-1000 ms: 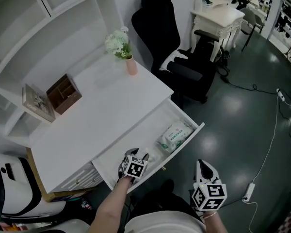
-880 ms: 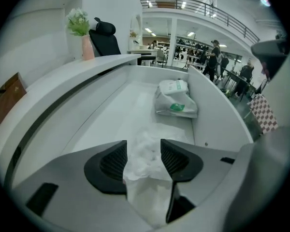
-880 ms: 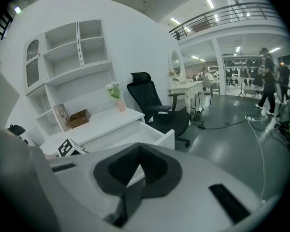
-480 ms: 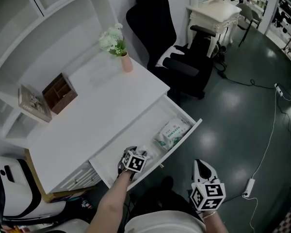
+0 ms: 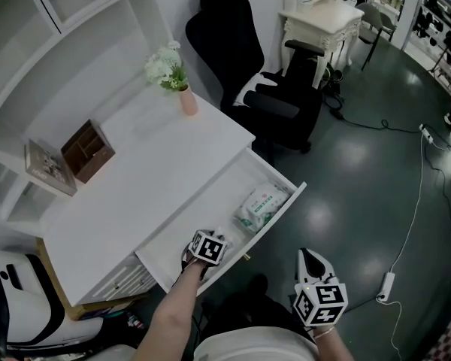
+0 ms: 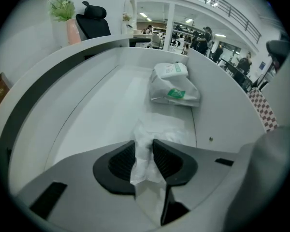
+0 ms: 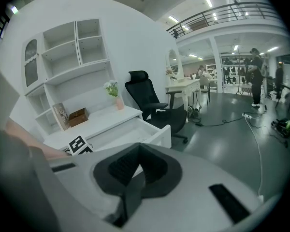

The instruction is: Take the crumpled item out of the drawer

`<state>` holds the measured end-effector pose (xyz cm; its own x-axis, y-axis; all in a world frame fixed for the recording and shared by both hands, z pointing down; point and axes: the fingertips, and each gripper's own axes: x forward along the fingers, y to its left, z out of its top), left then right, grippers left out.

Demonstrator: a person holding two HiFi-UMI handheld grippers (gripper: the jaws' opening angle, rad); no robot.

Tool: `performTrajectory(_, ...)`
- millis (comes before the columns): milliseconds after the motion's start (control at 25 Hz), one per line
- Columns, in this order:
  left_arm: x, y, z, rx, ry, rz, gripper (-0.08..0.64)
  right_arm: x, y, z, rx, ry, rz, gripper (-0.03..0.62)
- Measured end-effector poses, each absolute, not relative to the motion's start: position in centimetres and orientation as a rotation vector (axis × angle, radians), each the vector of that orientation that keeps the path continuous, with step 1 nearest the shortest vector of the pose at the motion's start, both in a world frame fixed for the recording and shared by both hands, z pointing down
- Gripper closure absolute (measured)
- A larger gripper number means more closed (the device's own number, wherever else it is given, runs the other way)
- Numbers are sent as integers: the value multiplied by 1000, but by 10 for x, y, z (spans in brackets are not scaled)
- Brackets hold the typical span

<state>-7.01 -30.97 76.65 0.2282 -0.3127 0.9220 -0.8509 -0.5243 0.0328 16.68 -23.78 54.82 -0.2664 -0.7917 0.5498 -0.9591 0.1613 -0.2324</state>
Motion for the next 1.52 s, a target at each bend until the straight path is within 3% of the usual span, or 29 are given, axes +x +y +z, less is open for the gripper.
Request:
performTrajectory(320,-68,-309,753,1971,-1118,1282,492,156,-237,542,1670,-2174,794,591)
performTrajectory(1520,-73,-316,508,2338,-1542,512,505,114,-254,498,1668,-2327,667,591)
